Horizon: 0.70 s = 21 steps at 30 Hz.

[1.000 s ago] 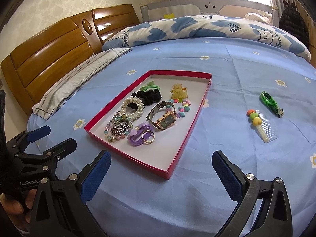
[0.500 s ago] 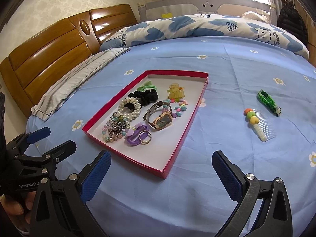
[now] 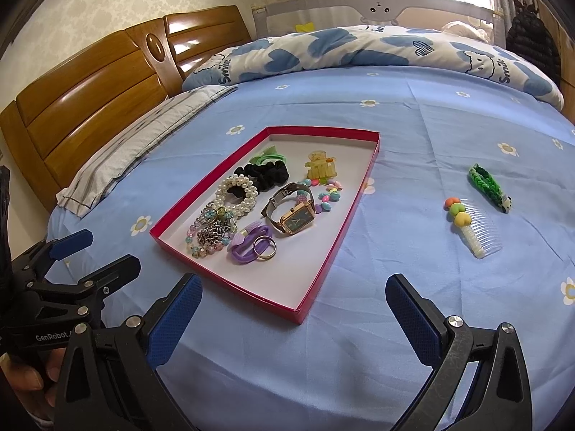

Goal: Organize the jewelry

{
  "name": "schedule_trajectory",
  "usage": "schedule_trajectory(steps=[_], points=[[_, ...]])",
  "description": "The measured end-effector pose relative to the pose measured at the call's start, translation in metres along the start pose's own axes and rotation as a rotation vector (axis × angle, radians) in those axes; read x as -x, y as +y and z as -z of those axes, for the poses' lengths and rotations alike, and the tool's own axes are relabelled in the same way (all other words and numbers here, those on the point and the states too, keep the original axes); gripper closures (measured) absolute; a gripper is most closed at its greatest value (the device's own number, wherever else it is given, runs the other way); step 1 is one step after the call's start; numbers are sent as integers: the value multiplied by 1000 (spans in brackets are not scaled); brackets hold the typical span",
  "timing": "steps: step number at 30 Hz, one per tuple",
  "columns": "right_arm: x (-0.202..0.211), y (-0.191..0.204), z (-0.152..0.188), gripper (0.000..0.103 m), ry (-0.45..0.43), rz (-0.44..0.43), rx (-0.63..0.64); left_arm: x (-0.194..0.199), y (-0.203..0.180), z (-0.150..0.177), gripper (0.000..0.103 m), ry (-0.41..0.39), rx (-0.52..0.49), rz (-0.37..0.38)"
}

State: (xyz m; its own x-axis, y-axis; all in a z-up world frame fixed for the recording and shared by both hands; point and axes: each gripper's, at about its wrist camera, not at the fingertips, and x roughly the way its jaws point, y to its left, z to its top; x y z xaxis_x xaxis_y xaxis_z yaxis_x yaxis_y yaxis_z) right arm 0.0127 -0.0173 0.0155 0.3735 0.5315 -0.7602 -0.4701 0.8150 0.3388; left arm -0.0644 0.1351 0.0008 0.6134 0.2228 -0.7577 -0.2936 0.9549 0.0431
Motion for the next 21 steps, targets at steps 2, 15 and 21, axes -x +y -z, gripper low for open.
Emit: schedule_trajectory(steps=[2, 15, 21], points=[[0, 0, 0, 0, -1, 0, 0, 0, 0, 0, 0, 1, -1, -2], [1, 3, 0, 0, -6, 0, 1, -1, 0, 1, 0, 3, -1, -2], [2, 4, -1, 0, -8, 0, 1, -1, 1, 1, 0, 2, -3, -5]])
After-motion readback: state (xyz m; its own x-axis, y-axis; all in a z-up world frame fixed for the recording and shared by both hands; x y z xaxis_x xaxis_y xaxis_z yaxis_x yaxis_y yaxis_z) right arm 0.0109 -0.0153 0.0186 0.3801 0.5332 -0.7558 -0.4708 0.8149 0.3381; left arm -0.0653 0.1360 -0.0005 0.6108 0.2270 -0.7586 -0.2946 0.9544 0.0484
